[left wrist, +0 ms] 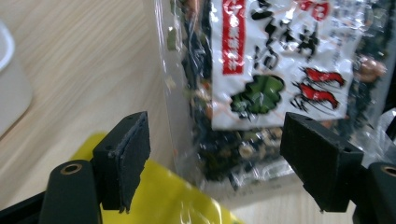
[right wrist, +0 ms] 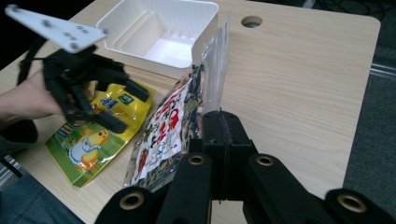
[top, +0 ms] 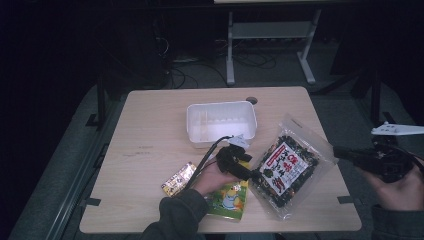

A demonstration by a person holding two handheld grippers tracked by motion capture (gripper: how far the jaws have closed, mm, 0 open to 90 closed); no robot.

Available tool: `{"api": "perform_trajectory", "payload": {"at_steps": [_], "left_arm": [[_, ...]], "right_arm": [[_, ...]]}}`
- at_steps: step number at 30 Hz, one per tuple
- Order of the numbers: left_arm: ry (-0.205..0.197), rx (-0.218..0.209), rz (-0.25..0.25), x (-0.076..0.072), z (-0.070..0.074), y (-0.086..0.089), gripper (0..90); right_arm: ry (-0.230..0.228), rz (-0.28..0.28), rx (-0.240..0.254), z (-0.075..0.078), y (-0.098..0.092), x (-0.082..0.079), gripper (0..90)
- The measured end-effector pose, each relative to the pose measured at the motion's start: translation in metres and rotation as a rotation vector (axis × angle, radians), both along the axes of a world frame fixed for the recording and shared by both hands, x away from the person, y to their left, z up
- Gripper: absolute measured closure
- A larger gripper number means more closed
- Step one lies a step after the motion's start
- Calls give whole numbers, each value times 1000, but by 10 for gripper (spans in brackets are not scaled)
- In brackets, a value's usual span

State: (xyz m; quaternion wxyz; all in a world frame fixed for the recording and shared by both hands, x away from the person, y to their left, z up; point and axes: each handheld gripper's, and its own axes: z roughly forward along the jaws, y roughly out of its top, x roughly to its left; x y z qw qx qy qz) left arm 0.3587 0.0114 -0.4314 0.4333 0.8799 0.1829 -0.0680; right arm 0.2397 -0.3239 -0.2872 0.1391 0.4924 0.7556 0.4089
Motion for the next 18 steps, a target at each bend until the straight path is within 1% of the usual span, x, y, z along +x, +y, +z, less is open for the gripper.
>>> {"api": "perform_trajectory", "payload": {"at_steps": [2,3,4,5,6,7,9,11,12,13,14,18], "left_arm": [[18,-10,-6,4,-2,-5,242],[18,-10,-6,4,-2,-5,243],[38,-16,-15,8,-4,-9,243],[38,-16,-15,8,-4,-9,244],[62,-20,-30,12,-6,-12,245],[62,-20,-30,12,-6,-12,244],[88,-37,-47,16,-9,-14,238],[121,-50,-59,21,-11,-16,239],[139,-55,-89,24,-13,-17,267],[139,-55,-89,24,-13,-17,284],[159,-58,-106,26,-15,-18,290],[174,-63,-116,28,-16,-16,363]], "right_arm": [[-5,9,-1,2,1,-2,898],[-5,9,-1,2,1,-2,898],[-11,18,-2,4,2,-3,898],[-11,18,-2,4,2,-3,898],[-16,26,-5,6,3,-4,897],[-16,26,-5,6,3,-4,897],[-23,42,-9,9,5,-5,897],[-23,43,-8,10,6,-5,897],[-24,51,-11,12,7,-4,897],[-25,53,-12,12,7,-3,897],[-23,56,-12,12,7,-2,898],[-12,52,-2,10,5,3,897]]}}
